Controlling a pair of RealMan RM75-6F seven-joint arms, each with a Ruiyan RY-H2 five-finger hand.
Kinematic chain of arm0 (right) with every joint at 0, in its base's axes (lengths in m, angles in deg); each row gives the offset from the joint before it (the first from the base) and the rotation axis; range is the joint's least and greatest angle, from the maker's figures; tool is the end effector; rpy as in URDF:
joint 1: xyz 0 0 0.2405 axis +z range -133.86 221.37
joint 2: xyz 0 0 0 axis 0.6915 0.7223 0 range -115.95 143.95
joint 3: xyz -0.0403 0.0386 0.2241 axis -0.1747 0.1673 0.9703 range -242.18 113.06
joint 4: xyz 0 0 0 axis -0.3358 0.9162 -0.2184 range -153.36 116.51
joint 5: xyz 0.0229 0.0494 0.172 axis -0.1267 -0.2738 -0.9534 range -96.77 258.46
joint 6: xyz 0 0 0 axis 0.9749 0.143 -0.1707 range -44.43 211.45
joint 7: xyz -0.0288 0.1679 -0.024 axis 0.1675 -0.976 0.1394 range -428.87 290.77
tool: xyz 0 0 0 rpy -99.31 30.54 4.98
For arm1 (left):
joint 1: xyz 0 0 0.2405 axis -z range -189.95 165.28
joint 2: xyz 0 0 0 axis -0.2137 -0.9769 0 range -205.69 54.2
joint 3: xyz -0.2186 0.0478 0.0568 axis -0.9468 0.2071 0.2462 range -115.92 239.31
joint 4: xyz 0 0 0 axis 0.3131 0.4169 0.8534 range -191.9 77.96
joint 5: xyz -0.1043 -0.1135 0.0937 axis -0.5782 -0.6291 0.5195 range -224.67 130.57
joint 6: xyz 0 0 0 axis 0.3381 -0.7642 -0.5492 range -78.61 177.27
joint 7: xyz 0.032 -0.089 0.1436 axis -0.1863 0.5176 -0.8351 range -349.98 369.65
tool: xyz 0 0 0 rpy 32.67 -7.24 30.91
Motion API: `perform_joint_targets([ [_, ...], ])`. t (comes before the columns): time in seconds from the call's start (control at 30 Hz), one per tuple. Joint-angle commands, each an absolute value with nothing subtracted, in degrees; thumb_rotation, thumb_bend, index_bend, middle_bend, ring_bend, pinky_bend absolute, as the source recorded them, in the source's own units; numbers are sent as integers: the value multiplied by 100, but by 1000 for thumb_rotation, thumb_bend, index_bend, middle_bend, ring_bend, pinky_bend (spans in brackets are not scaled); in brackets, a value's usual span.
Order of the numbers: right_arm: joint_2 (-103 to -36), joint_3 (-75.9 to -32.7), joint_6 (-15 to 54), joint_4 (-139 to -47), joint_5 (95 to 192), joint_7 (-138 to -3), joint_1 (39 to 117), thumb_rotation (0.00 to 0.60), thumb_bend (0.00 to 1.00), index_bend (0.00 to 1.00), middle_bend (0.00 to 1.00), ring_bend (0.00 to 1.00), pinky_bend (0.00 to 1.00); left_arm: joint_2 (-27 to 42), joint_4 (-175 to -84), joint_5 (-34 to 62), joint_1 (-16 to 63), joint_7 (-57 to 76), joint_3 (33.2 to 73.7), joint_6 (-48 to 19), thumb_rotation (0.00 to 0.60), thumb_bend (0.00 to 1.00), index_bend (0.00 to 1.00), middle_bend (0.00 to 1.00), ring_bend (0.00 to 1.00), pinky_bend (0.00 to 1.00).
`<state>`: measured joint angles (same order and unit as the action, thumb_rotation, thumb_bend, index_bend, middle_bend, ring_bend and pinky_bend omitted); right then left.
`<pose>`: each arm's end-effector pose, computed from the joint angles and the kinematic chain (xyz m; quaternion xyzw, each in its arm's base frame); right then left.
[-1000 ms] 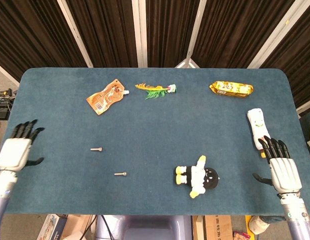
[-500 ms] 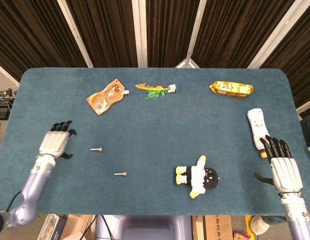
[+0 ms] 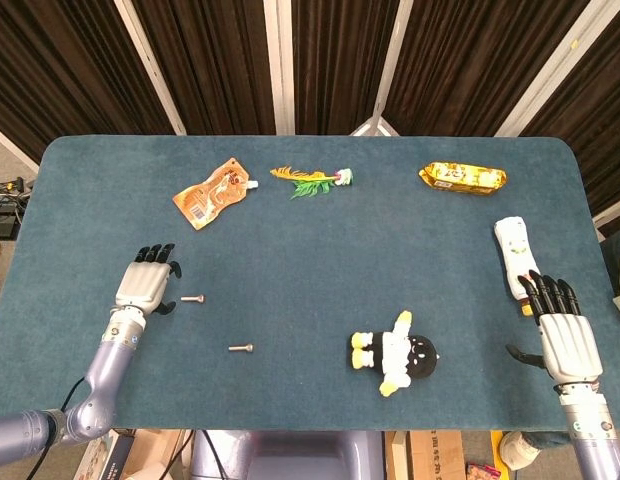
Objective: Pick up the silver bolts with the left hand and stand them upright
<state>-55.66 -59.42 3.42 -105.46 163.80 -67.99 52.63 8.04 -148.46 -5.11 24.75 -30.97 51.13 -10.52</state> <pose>-0.2807 -0.2323 0.1511 0.6008 -0.3911 0.3838 0.5820 -0.1978 0.3340 0.0313 -0.6989 -0.4222 -0.2250 0.5316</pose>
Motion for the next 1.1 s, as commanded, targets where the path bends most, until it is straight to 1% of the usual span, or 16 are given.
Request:
perform_joint_targets([
  [0.03, -5583, -5921, 319, -10555, 16344, -6812, 5249, 600, 47, 84, 68, 14, 0, 923, -14627, -321, 2479, -2983, 5215, -1076, 600, 376, 399, 41, 0, 0],
  [0.2, -5601, -5891, 323, -10530, 16270, -6787, 5242, 600, 47, 83, 68, 14, 0, 1168, -14194, 311, 2431, -2564, 5373, -1112, 600, 380, 438, 54, 0, 0],
  [0.27, -5604, -5878, 331, -10529, 16241, -6786, 5243, 600, 47, 84, 68, 14, 0, 1319, -13972, 660, 2398, -2329, 5453, -1173, 600, 380, 443, 58, 0, 0],
  [0.33, -5603, -5874, 325, -10532, 16238, -6785, 5241, 600, 47, 84, 68, 14, 0, 1421, -13834, 803, 2374, -2206, 5511, -1178, 600, 381, 443, 58, 0, 0],
  [0.53, -5603, -5863, 307, -10528, 16228, -6793, 5233, 600, 48, 84, 68, 14, 0, 1654, -13597, 957, 2351, -2168, 5633, -1160, 600, 380, 443, 58, 0, 0],
  [0.7, -5593, -5852, 293, -10525, 16221, -6831, 5226, 600, 47, 84, 68, 14, 0, 1736, -13554, 987, 2336, -2210, 5639, -1205, 600, 381, 446, 62, 0, 0],
  [0.87, -5590, -5838, 274, -10527, 16211, -6875, 5216, 600, 47, 84, 68, 14, 0, 1795, -13507, 1084, 2296, -2176, 5647, -1292, 600, 382, 486, 85, 0, 0],
  [1.1, -5617, -5827, 299, -10523, 16171, -6864, 5222, 600, 47, 84, 68, 14, 0, 1833, -13394, 1129, 2248, -2130, 5616, -1362, 600, 382, 494, 90, 0, 0],
])
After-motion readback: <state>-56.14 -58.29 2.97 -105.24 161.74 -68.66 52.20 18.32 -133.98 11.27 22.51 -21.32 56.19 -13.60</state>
